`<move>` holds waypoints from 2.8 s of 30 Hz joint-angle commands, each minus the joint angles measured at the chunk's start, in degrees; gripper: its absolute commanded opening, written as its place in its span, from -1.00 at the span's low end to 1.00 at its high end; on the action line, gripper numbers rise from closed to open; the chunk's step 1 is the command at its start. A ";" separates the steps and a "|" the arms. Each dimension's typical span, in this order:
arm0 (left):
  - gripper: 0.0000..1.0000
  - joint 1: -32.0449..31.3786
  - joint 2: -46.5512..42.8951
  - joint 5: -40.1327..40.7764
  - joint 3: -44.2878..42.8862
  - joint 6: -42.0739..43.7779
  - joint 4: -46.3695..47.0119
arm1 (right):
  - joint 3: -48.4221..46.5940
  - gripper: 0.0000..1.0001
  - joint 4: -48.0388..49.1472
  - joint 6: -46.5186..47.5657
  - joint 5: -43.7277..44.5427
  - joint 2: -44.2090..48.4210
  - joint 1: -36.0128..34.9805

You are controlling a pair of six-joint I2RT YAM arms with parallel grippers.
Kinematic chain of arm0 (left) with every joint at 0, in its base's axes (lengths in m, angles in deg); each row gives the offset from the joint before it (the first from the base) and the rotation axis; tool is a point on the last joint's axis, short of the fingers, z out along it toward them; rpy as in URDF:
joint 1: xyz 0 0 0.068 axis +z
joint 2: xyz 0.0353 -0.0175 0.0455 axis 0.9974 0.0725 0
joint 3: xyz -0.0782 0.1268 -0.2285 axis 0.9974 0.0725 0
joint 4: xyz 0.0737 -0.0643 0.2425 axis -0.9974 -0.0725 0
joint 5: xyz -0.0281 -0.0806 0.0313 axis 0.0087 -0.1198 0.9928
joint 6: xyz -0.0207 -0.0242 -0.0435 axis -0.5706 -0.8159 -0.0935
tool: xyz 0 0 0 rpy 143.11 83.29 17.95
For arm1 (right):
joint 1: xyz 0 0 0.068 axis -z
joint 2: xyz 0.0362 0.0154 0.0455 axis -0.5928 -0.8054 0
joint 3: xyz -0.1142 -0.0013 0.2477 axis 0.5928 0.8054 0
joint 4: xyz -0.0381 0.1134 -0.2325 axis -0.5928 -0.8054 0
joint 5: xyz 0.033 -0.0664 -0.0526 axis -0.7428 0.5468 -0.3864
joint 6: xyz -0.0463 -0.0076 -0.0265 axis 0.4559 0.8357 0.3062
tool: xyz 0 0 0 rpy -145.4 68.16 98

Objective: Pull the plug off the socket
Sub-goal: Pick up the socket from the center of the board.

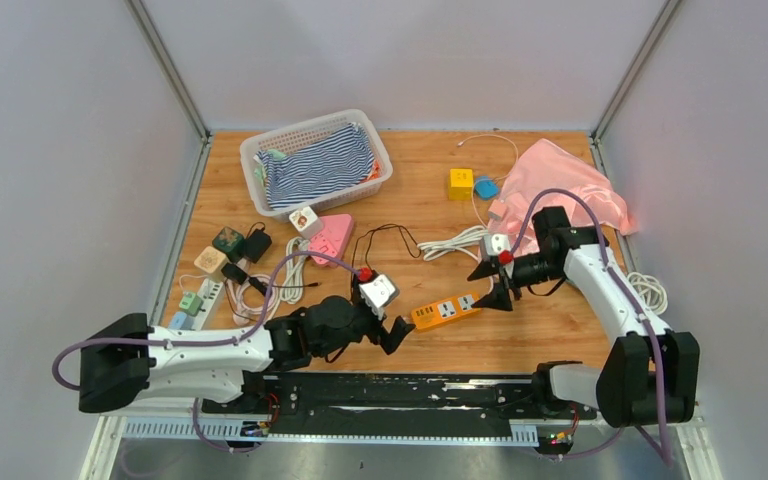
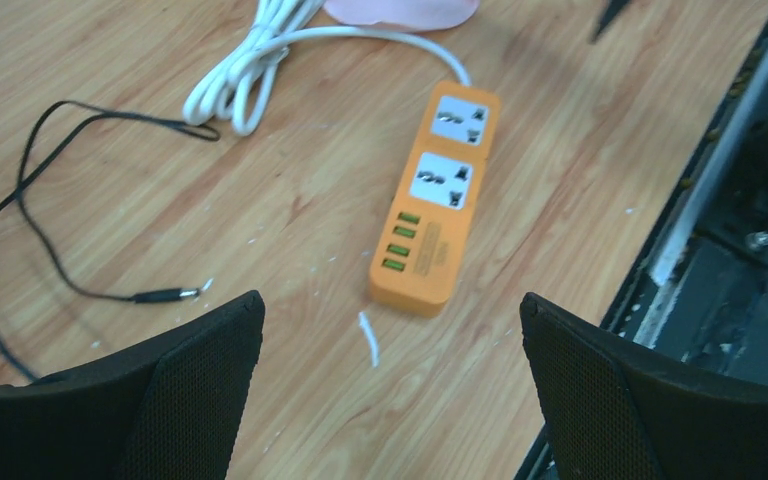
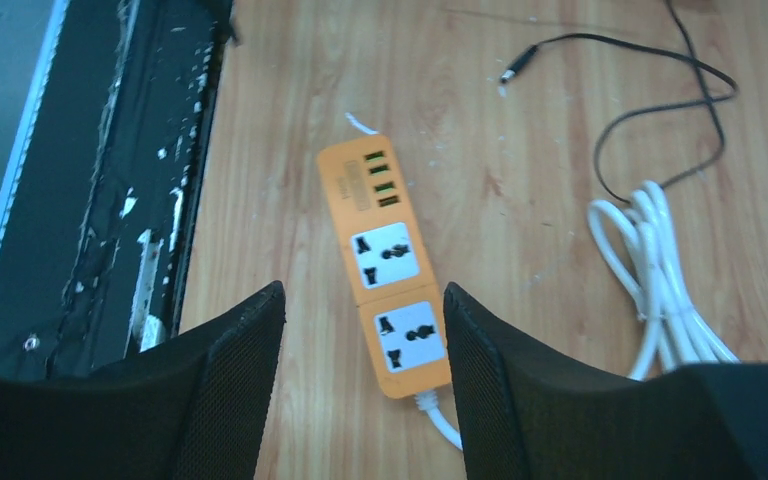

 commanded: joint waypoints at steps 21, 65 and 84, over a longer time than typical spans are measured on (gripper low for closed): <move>1.00 -0.32 -15.15 21.98 12.56 0.57 -3.56 | 7.93 0.32 23.09 -8.38 26.18 -8.09 -24.45; 1.00 -0.32 -17.33 22.08 13.75 0.29 -3.49 | 5.54 -0.89 20.47 -10.76 33.01 -15.19 -28.72; 1.00 -0.27 -15.62 21.97 12.99 0.38 -3.50 | 2.14 -1.00 16.80 -15.03 31.80 -13.50 -28.79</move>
